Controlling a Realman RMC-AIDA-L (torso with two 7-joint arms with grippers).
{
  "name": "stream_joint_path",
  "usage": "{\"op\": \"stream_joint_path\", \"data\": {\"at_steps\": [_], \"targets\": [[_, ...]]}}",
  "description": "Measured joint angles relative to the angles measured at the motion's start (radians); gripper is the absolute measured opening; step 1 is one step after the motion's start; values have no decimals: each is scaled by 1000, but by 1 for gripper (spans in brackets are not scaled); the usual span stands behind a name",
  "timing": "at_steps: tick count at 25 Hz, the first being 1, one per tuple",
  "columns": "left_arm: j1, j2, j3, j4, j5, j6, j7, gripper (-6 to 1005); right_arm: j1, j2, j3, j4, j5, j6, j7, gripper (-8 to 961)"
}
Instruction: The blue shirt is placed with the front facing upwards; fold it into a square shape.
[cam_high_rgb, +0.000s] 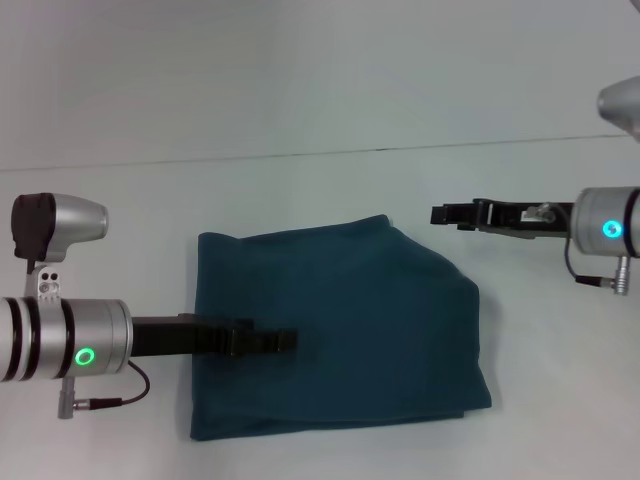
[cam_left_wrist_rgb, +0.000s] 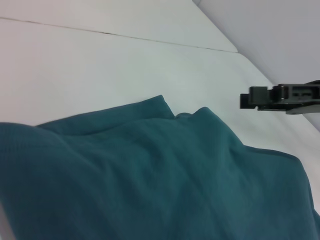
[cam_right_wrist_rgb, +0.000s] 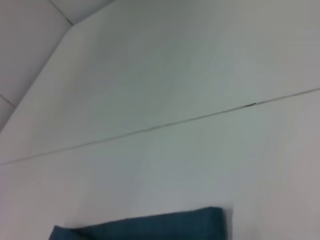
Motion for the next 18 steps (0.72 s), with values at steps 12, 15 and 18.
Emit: {"op": "stream_joint_path", "data": {"at_steps": [12, 15, 18], "targets": [[-2, 2, 0, 1, 0, -1, -6, 872, 19, 9, -121, 13, -11, 55, -27, 533], [-3, 2, 0, 1, 0, -2, -6, 872, 19, 12, -144, 14, -12, 71, -30, 531], [-3, 2, 0, 1, 0, -3, -6, 872, 21, 18, -155, 14, -13, 79, -36, 530]]}}
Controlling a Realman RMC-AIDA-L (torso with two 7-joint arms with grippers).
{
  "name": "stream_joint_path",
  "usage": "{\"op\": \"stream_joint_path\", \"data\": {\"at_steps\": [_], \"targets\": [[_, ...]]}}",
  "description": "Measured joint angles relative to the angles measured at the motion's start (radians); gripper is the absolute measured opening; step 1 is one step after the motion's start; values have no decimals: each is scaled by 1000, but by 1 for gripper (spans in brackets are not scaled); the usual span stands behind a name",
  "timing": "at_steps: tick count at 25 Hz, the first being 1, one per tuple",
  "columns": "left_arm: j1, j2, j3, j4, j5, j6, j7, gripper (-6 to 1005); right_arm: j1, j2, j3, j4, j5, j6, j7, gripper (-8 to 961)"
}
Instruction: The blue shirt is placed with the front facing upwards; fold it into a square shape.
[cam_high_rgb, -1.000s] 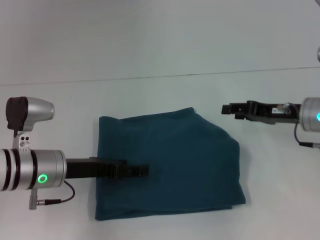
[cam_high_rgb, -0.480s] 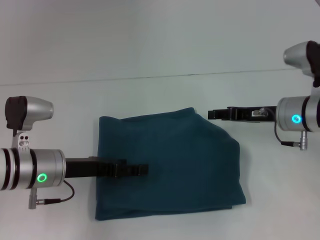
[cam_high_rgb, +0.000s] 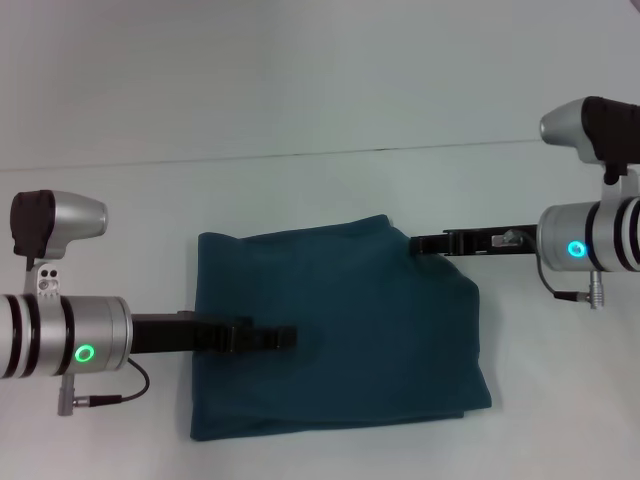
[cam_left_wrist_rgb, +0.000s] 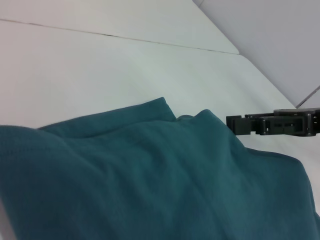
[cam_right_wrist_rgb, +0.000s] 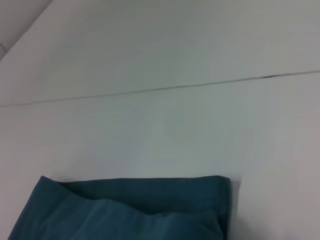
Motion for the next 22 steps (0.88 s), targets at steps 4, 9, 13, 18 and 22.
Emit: {"op": "stream_joint_path", "data": {"at_steps": [4, 9, 13, 18, 22], "targets": [[-1, 0, -1, 0, 0, -2, 0, 872, 6, 4, -4, 0, 0, 3, -3, 527], [-1, 0, -1, 0, 0, -2, 0, 873, 16, 11, -10, 9, 0, 3, -3, 524], [-3, 1, -2, 0, 0, -2, -2, 872, 24, 13, -25, 11, 0, 3, -3, 522], [-3, 1, 0, 0, 0, -5, -9, 872, 32, 14, -31, 7, -5, -4, -3, 429], [-2, 1, 0, 0, 0, -6, -11, 872, 39, 13, -37, 11, -9, -3, -3, 254]]}}
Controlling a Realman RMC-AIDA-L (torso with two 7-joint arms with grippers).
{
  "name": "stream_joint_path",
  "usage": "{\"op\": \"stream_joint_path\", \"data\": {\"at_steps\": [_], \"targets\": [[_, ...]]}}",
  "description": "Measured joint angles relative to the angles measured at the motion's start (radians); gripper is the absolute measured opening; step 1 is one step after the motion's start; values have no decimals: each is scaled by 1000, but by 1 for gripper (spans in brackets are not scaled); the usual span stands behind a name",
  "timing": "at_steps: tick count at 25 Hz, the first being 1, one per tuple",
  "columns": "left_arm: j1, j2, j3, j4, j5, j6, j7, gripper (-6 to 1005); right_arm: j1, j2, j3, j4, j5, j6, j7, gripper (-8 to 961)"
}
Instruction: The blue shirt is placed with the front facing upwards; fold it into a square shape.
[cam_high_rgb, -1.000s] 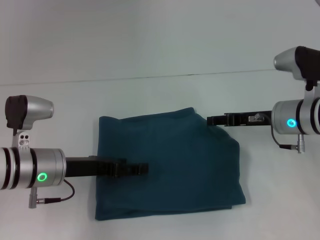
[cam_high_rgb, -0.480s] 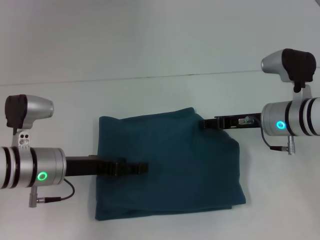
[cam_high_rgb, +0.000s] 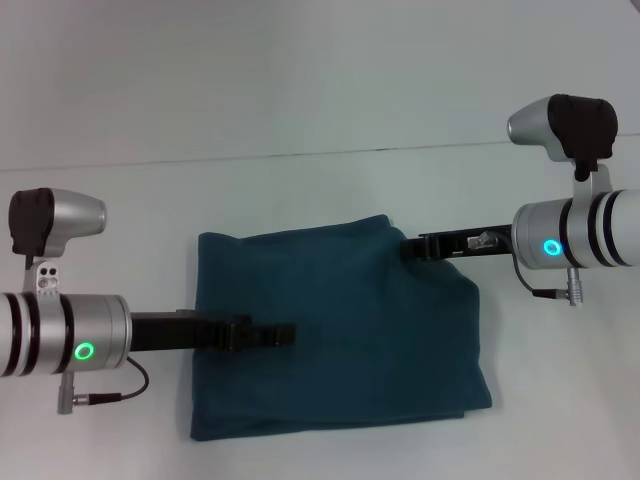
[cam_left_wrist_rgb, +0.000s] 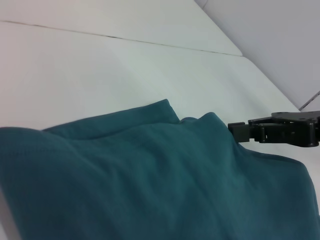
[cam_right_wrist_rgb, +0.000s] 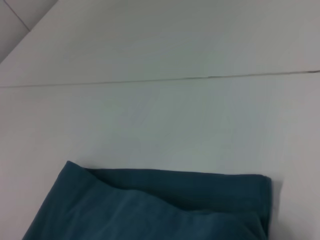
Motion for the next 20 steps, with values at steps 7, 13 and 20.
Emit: {"op": "stream_joint_path", "data": {"at_steps": [7, 13, 20], "targets": [[-1, 0, 0, 0, 0, -2, -1, 873, -12, 7, 11, -13, 7, 28, -21, 36], [-1, 0, 0, -1, 0, -2, -2, 873, -55, -5, 87, -30, 25, -24, -15, 58], [-8, 1, 0, 0, 2, -2, -3, 872, -137, -36, 186, -65, 46, -186, 60, 203]]}}
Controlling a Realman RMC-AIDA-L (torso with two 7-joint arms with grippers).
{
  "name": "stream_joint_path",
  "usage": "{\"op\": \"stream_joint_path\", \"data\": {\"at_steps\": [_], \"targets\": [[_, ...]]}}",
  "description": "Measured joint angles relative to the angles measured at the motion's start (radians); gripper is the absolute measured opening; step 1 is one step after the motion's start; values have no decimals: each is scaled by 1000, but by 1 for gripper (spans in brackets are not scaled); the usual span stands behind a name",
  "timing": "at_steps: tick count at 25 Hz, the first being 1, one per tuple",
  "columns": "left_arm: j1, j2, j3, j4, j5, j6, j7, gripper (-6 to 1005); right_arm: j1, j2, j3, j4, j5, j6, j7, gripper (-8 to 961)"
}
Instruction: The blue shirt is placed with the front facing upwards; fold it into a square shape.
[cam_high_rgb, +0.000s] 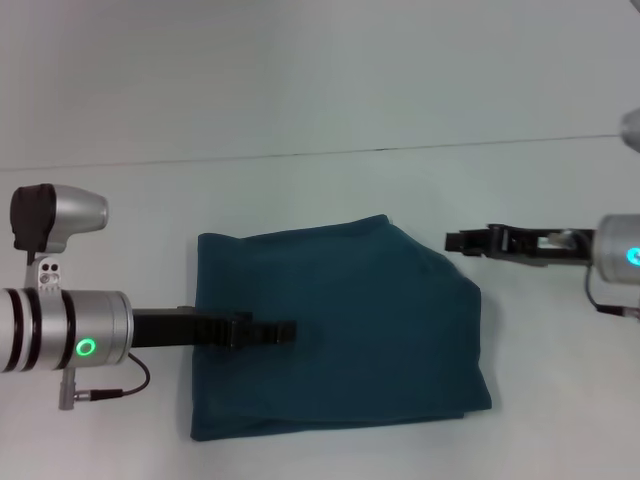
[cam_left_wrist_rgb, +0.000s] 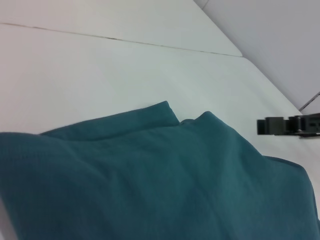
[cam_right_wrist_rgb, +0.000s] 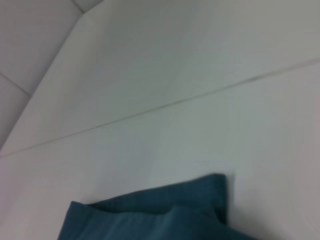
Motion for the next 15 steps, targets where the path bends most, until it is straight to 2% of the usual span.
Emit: {"op": "stream_joint_path", "data": {"at_steps": [4, 9, 15], "targets": [[-2, 0, 0, 0, 3, -4, 0, 872, -32, -20, 8, 3, 0, -72, 93, 286], [-3, 1, 0, 0, 6, -12, 2, 873, -46, -26, 55, 19, 1, -126, 142, 528], [-2, 0, 0, 0, 6, -12, 6, 873, -36, -19, 62, 47, 0, -114, 160, 545]]}}
